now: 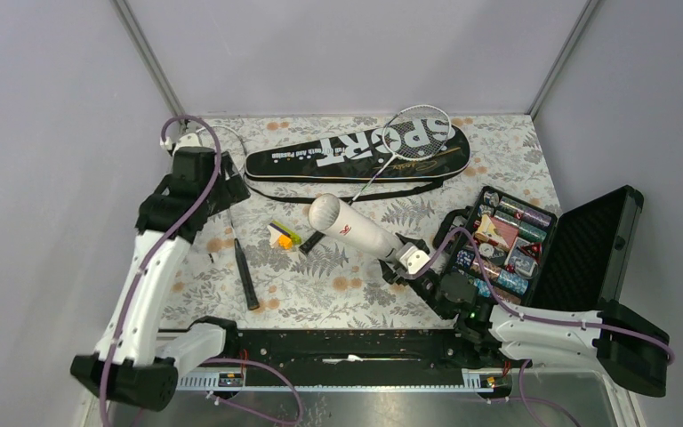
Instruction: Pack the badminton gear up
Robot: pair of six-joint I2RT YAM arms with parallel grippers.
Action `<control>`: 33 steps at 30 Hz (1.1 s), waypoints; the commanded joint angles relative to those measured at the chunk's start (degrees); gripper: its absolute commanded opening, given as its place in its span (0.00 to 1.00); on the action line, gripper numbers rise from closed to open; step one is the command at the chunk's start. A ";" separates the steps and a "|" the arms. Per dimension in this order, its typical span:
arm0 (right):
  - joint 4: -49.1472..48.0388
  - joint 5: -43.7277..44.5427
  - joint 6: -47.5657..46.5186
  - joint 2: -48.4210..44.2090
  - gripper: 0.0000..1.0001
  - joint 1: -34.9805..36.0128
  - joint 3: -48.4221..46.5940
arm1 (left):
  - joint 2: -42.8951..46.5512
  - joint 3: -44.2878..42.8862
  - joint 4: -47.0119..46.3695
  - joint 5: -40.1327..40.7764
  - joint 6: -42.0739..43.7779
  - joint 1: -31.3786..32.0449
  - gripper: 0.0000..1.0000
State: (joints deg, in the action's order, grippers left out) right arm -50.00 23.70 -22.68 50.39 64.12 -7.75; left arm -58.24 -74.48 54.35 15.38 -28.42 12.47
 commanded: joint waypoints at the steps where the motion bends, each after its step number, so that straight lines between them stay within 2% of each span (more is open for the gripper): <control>1: -5.36 2.69 1.37 -2.29 0.65 -0.04 -1.04 | -3.35 6.03 -4.02 8.74 -7.96 -5.67 0.84; 3: -5.61 2.66 2.01 -2.21 0.65 0.00 -1.11 | -5.13 8.66 -4.88 10.49 -11.63 -8.38 0.83; 9: -5.41 2.22 3.46 -3.57 0.65 -0.02 -1.05 | -10.43 16.69 -11.63 7.00 -16.75 -17.46 0.79; 14: -4.05 1.51 5.85 -4.87 0.65 -0.04 -1.28 | -16.18 17.58 -11.36 11.57 -18.92 -19.53 0.74; 20: -2.44 -0.33 7.74 -4.18 0.65 -0.05 -2.33 | -20.42 19.36 -10.41 10.49 -24.10 -23.11 0.72; 24: -1.37 -1.14 8.67 -4.37 0.65 -0.05 -2.69 | -18.32 20.26 -8.47 12.28 -29.60 -26.24 0.77; 28: -1.35 -1.55 9.06 -4.23 0.65 0.02 -2.79 | -12.04 24.50 -11.98 8.73 -33.96 -29.24 0.76; 31: -1.33 -1.73 9.23 -3.68 0.65 -0.04 -3.01 | -8.15 28.68 -19.93 1.63 -29.75 -31.78 0.73; 33: -1.20 -1.71 9.22 -3.63 0.66 -0.02 -3.12 | -7.62 30.07 -21.57 -0.47 -27.71 -33.14 0.74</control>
State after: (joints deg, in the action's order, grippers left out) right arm -48.07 22.83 -14.74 46.87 64.12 -7.84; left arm -68.47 -46.89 41.01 21.12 -58.02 -18.37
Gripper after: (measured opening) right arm 0.681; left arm 0.737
